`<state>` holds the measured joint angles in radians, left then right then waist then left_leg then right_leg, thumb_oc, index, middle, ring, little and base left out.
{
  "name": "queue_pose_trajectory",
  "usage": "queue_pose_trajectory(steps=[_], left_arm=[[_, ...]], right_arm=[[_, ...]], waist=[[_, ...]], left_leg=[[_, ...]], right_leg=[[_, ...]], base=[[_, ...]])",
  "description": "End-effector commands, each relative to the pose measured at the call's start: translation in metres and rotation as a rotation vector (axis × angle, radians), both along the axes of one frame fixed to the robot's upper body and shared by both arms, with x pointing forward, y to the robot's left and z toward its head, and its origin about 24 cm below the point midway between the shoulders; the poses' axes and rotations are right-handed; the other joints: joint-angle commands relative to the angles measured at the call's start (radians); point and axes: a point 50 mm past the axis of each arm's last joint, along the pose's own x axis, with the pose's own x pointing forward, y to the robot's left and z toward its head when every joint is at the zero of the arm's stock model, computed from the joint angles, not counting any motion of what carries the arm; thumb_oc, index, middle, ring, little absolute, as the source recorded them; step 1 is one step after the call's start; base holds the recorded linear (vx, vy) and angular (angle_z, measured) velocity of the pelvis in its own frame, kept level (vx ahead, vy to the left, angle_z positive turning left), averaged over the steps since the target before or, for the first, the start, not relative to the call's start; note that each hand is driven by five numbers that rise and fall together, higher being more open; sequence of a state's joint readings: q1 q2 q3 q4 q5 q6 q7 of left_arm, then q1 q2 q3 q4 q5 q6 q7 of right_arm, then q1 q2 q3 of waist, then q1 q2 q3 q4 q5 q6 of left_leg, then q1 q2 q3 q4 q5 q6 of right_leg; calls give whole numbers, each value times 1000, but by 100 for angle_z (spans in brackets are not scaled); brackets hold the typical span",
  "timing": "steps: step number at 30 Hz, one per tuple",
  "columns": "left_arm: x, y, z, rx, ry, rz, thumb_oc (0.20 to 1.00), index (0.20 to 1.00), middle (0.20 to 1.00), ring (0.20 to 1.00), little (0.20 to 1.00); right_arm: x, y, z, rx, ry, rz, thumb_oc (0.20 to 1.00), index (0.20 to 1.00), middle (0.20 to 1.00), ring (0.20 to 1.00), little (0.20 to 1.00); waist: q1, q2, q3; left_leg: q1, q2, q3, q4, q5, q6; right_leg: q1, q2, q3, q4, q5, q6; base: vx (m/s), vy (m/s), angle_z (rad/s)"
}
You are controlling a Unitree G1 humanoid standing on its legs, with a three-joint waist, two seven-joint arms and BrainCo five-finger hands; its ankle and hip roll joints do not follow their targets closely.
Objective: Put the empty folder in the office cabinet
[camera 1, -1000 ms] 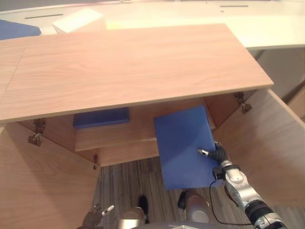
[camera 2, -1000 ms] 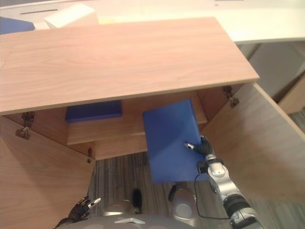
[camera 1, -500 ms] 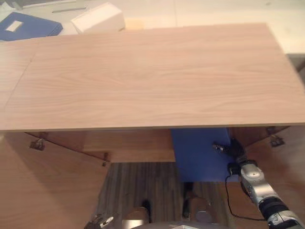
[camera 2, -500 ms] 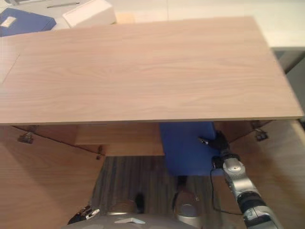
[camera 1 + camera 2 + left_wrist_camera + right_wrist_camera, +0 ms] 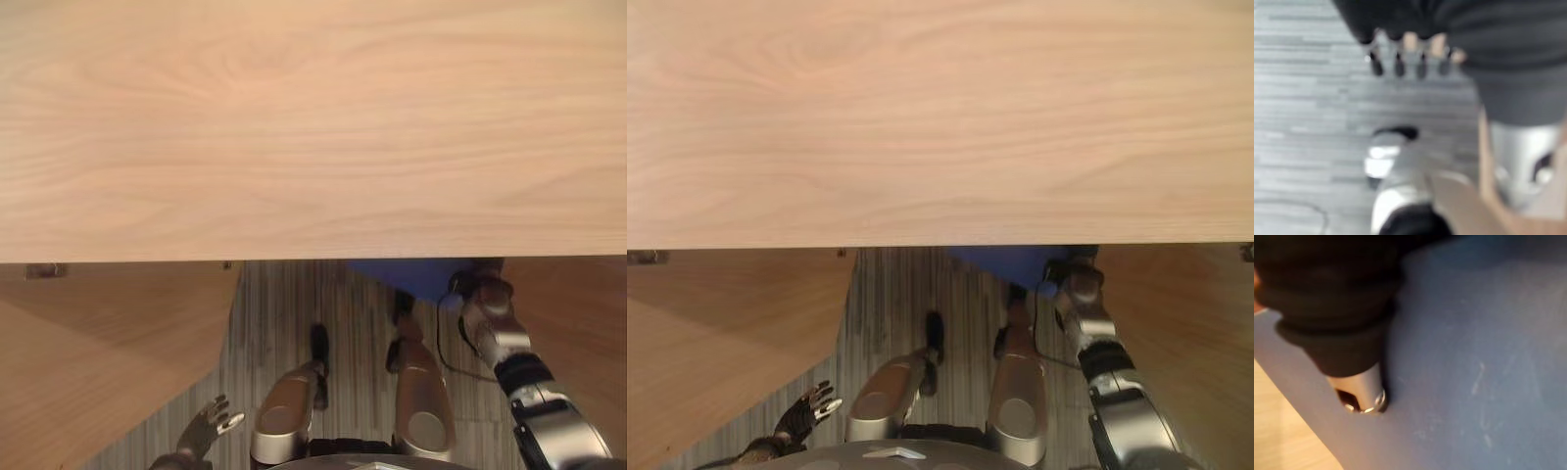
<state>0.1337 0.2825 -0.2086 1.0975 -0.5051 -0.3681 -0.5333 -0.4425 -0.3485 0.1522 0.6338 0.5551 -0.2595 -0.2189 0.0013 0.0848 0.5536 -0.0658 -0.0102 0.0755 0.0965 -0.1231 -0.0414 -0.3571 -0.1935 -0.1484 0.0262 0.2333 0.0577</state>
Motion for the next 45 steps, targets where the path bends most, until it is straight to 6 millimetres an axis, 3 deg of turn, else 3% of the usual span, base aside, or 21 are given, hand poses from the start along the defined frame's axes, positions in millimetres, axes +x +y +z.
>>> queue_pose_trajectory(steps=[1,6,15,17,26,29,31,37,40,42,43,45], left_arm=[[-26,2,-5,14,66,12,1000,1000,1000,1000,1000],[-10,-8,-6,0,49,0,1000,1000,1000,1000,1000],[10,-11,-5,4,47,-3,1000,1000,1000,1000,1000],[11,-11,-5,6,46,0,1000,1000,1000,1000,1000],[17,-4,-5,13,82,44,1000,1000,1000,1000,1000],[17,-3,-5,11,87,46,1000,1000,1000,1000,1000],[14,1,-6,-7,117,77,1000,1000,1000,1000,1000],[9,8,-7,-19,141,99,1000,1000,1000,1000,1000],[9,8,-7,-19,141,99,1000,1000,1000,1000,1000],[8,10,-7,-21,142,120,1000,1000,1000,1000,1000],[6,11,-8,-27,159,158,1000,1000,1000,1000,1000],[6,11,-8,-27,159,158,1000,1000,1000,1000,1000]], right_arm=[[4,-5,17,123,-104,-153,200,200,200,200,200],[18,-36,41,354,-165,-440,200,200,200,200,200],[27,-76,54,774,-162,-728,200,200,200,200,200],[28,-80,57,782,-165,-737,200,200,200,200,200],[50,-87,126,706,-311,-591,200,200,200,200,200],[51,-88,133,684,-325,-589,200,200,200,200,200],[55,-92,158,699,-345,-564,200,200,200,200,200],[55,-94,182,768,-364,-619,200,200,200,200,200],[55,-94,182,768,-364,-619,200,200,200,200,200],[54,-97,191,823,-381,-653,200,200,200,200,200],[50,-98,212,854,-428,-723,200,200,200,200,200],[50,-98,212,854,-428,-723,200,200,200,200,200]], waist=[[0,-12,-67],[1,22,-38],[33,44,-34],[36,45,-34],[65,64,-34],[68,67,-34],[78,84,-34],[91,104,-34],[91,104,-34],[97,115,-34],[108,135,-34],[108,135,-34]], left_leg=[[4,-15,-2,146,-166,81],[-32,-11,-6,189,-188,80],[-69,-8,-22,229,-206,85],[-74,-8,-24,233,-207,86],[-136,-5,-32,291,-207,84],[-140,-4,-32,295,-206,83],[-156,2,-35,297,-189,73],[-178,19,-31,279,-143,57],[-178,19,-31,279,-143,57],[-199,27,-32,276,-119,50],[-250,41,-35,288,-68,37],[-250,41,-35,288,-68,37]], right_leg=[[-88,-16,34,104,-83,63],[-152,-15,35,164,-99,51],[-187,-17,13,209,-124,39],[-188,-17,11,211,-127,38],[-222,-24,2,273,-161,29],[-223,-25,2,281,-168,26],[-231,-25,1,314,-197,13],[-232,-18,-3,345,-237,-11],[-232,-18,-3,345,-237,-11],[-232,-17,-4,359,-258,-20],[-243,-18,-2,398,-298,-36],[-243,-18,-2,398,-298,-36]], base=[[0,0,0],[-4,-2,3],[22,-46,12],[15,-55,19],[56,-54,7],[57,-26,3],[132,-68,4],[65,-39,3],[18,-16,-1],[106,-93,-3],[102,-91,-2],[67,-66,9]])
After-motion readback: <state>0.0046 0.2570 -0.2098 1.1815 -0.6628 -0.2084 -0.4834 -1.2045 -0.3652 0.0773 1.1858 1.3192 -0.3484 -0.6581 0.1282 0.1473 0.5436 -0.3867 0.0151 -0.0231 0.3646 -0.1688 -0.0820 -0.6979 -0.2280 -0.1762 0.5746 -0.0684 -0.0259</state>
